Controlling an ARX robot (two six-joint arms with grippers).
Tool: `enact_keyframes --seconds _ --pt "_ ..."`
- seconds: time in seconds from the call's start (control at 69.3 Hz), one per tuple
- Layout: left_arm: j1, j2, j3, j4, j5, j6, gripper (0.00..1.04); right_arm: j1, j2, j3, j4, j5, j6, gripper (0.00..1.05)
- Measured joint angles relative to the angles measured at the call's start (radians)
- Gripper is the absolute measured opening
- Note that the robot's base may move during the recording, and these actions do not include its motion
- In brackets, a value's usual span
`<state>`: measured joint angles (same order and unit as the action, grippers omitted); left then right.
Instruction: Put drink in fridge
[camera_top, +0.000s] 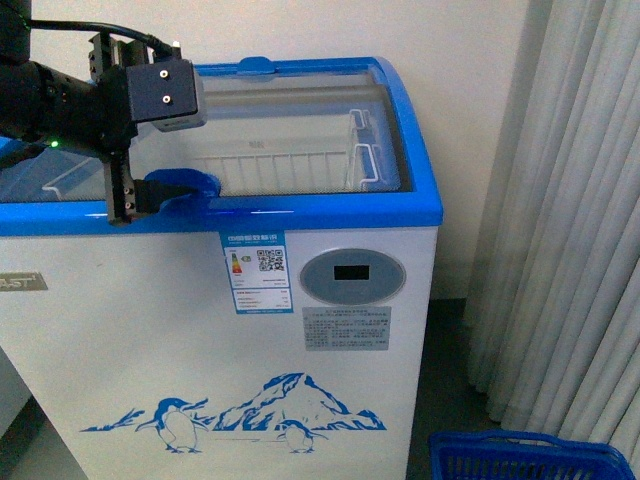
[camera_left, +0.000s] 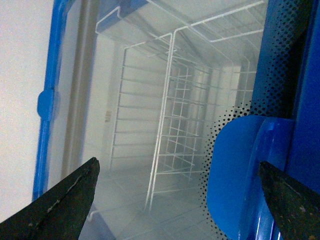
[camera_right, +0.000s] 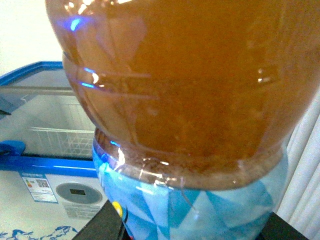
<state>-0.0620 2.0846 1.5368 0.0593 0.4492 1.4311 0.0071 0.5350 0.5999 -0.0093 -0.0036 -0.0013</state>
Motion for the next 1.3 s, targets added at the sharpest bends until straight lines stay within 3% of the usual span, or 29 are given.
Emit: enact_keyframes --seconds 0.115,0.433,0.635,0.779,0.938,1.067,1.298 --pt "-0.003 0.064 0.099 0.043 -0.045 0.002 0.97 0.0 0.0 0.0 0.0 -0.001 0.0 0.34" --pt "-0.006 0.377 0.563 0.204 -0.301 -0.056 0.97 0.0 0.0 0.0 0.0 -0.001 0.0 0.34" --pt "-0.027 0.625 1.005 0.167 -0.499 -0.183 0.97 0.0 0.0 0.0 0.0 -0.001 0.0 0.34" --pt "-0.016 0.684 1.15 0.143 -0.591 -0.275 0.97 0.0 0.0 0.0 0.0 0.003 0.0 0.34" --pt "0.001 0.514 0.92 0.209 -0.611 -0.48 0.97 0.0 0.0 0.0 0.0 -0.003 0.0 0.34" --pt "0.013 0.158 0.483 0.181 -0.601 -0.861 0.97 0.0 0.0 0.0 0.0 -0.003 0.0 0.34" --pt "-0.001 -0.235 -0.046 0.165 -0.541 -1.185 0.97 0.0 0.0 0.0 0.0 -0.003 0.0 0.34"
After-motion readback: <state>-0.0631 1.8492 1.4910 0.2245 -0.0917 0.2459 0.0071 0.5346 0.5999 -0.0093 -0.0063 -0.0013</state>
